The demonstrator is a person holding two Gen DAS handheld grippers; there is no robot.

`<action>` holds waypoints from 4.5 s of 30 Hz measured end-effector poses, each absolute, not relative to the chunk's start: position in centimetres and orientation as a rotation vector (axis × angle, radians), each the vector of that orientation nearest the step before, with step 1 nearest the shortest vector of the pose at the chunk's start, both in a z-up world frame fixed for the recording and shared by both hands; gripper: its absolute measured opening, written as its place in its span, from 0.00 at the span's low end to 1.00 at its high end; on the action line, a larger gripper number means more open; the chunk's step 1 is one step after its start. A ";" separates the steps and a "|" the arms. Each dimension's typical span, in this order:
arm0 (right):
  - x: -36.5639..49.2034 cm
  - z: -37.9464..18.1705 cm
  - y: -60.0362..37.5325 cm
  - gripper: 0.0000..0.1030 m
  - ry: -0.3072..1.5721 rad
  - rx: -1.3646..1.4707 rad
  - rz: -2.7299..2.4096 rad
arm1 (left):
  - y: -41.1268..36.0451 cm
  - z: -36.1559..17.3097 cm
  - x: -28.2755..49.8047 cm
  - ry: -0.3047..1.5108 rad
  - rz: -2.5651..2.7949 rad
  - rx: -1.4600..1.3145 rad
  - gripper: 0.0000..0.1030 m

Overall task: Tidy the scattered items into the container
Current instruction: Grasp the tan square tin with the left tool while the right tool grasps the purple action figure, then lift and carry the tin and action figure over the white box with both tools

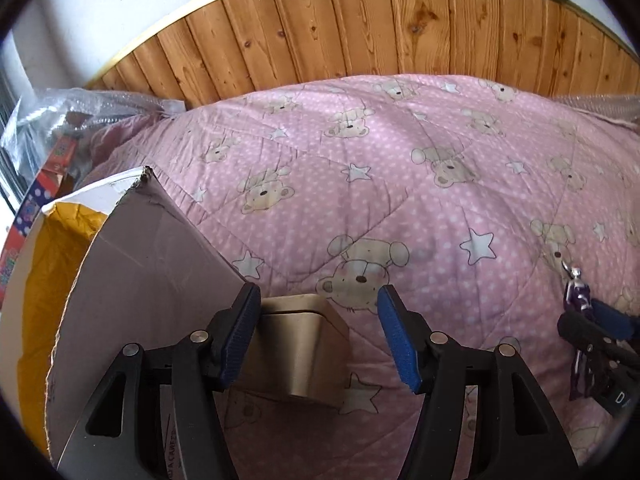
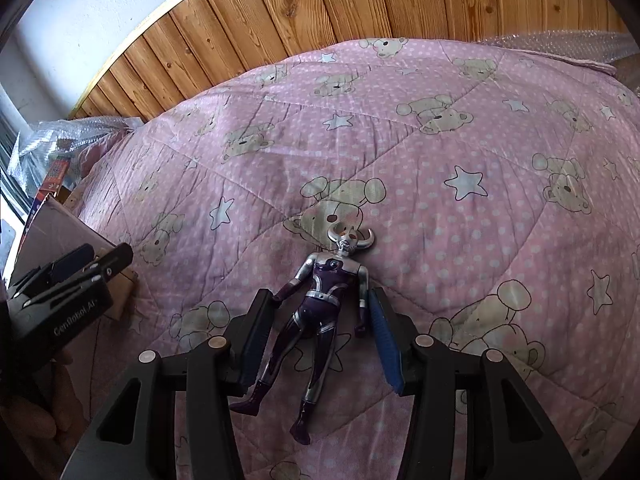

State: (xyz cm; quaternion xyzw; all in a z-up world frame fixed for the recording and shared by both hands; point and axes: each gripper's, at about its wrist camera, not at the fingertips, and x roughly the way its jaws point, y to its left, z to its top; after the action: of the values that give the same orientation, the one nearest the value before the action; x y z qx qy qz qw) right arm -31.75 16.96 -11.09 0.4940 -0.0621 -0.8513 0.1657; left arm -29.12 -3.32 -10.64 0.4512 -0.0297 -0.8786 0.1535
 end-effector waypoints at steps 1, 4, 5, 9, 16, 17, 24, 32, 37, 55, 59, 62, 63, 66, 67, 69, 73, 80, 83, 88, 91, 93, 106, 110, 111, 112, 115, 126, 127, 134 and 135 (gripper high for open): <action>-31.8 -11.1 16.9 0.49 -0.177 1.413 -2.422 | -3.2 -10.6 -29.1 -0.101 -2.509 1.298 0.62; -32.0 -11.1 17.0 0.49 -0.182 1.423 -2.410 | -1.8 -10.9 -28.4 -0.227 -2.416 1.272 0.62; -31.9 -11.2 17.0 0.49 -0.177 1.422 -2.408 | -1.1 -11.0 -28.1 -0.305 -2.370 1.233 0.64; -31.7 -11.3 16.7 0.49 -0.126 1.427 -2.406 | -1.6 -11.6 -27.7 -0.277 -2.320 1.207 0.64; -31.8 -11.4 16.8 0.49 -0.145 1.446 -2.391 | -3.9 -13.4 -28.3 0.013 -2.358 1.365 0.60; -31.9 -11.4 16.9 0.49 -0.157 1.449 -2.388 | -4.1 -13.4 -28.3 0.041 -2.369 1.377 0.54; -31.4 -10.9 17.3 0.47 -0.203 1.473 -2.383 | -4.2 -13.3 -26.7 0.122 -2.412 1.422 0.51; -27.5 -10.1 16.8 0.47 -0.199 1.465 -2.356 | -3.0 -12.1 -23.3 0.184 -2.457 1.465 0.51; -24.5 -9.7 16.7 0.48 -0.202 1.457 -2.342 | -1.5 -10.3 -20.8 0.188 -2.511 1.452 0.51; -15.2 -8.1 17.2 0.48 -0.195 1.421 -2.319 | 0.8 -4.5 -12.3 0.206 -2.638 1.371 0.51; -13.7 -8.0 16.9 0.48 -0.189 1.416 -2.308 | 1.0 -4.1 -10.8 0.207 -2.651 1.370 0.51; -12.6 -7.7 16.7 0.48 -0.188 1.406 -2.301 | 1.1 -3.6 -9.7 0.206 -2.666 1.367 0.51; -12.2 -7.6 16.6 0.48 -0.186 1.402 -2.298 | 1.1 -3.4 -9.3 0.208 -2.671 1.364 0.51; -11.2 -7.0 16.3 0.48 -0.170 1.384 -2.289 | 1.1 -3.0 -8.2 0.214 -2.686 1.357 0.51; -10.8 -6.8 16.1 0.48 -0.167 1.377 -2.285 | 1.0 -2.8 -7.9 0.220 -2.691 1.357 0.51; -10.0 -6.4 15.8 0.48 -0.156 1.360 -2.274 | 1.0 -2.5 -7.2 0.226 -2.701 1.354 0.51; -8.4 -5.5 15.0 0.48 -0.138 1.326 -2.245 | 1.0 -1.8 -5.9 0.242 -2.725 1.347 0.51; -5.6 -3.8 14.0 0.48 -0.124 1.266 -2.192 | 1.0 -0.3 -3.5 0.271 -2.777 1.313 0.51; -4.8 -2.7 14.1 0.48 -0.132 1.245 -2.172 | 0.9 0.7 -2.5 0.300 -2.802 1.288 0.51; -3.9 -0.4 13.9 0.48 -0.122 1.192 -2.138 | 0.2 2.4 -0.7 0.349 -2.840 1.231 0.51; -3.3 1.1 13.4 0.48 -0.117 1.158 -2.117 | -0.4 3.5 0.2 0.379 -2.856 1.201 0.51; -3.0 1.9 13.0 0.48 -0.117 1.135 -2.106 | -1.0 4.1 0.7 0.391 -2.865 1.180 0.51; -2.7 6.9 9.5 0.48 -0.102 1.017 -2.017 | -7.4 6.5 2.6 0.591 -2.849 1.097 0.51; -2.8 8.3 7.8 0.48 -0.085 0.983 -1.993 | -10.0 7.5 2.7 0.637 -2.829 1.050 0.51; -2.9 8.6 7.3 0.48 -0.078 0.974 -1.989 | -10.6 7.7 2.7 0.647 -2.823 1.040 0.51; -2.9 8.9 6.9 0.48 -0.074 0.966 -1.983 | -11.3 7.9 2.7 0.658 -2.817 1.031 0.51; -3.1 9.5 5.6 0.48 -0.060 0.945 -1.966 | -13.1 8.4 2.8 0.680 -2.800 1.012 0.51; -3.9 10.7 0.8 0.48 -0.002 0.906 -1.920 | -18.3 9.4 2.1 0.653 -2.755 0.962 0.51; -4.1 10.7 0.4 0.48 0.005 0.904 -1.919 | -18.7 9.5 1.9 0.646 -2.752 0.958 0.51; -5.2 10.4 -2.1 0.48 0.054 0.906 -1.919 | -21.3 9.7 0.4 0.604 -2.732 0.966 0.51; -5.3 10.3 -2.5 0.48 0.063 0.907 -1.918 | -21.8 9.5 0.1 0.610 -2.730 0.974 0.51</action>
State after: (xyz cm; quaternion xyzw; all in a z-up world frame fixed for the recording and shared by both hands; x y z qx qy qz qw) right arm -5.31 -2.50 10.31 0.3730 0.0258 -0.7889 0.4877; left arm 0.15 -21.78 9.54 0.3275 0.2051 -0.9180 0.0897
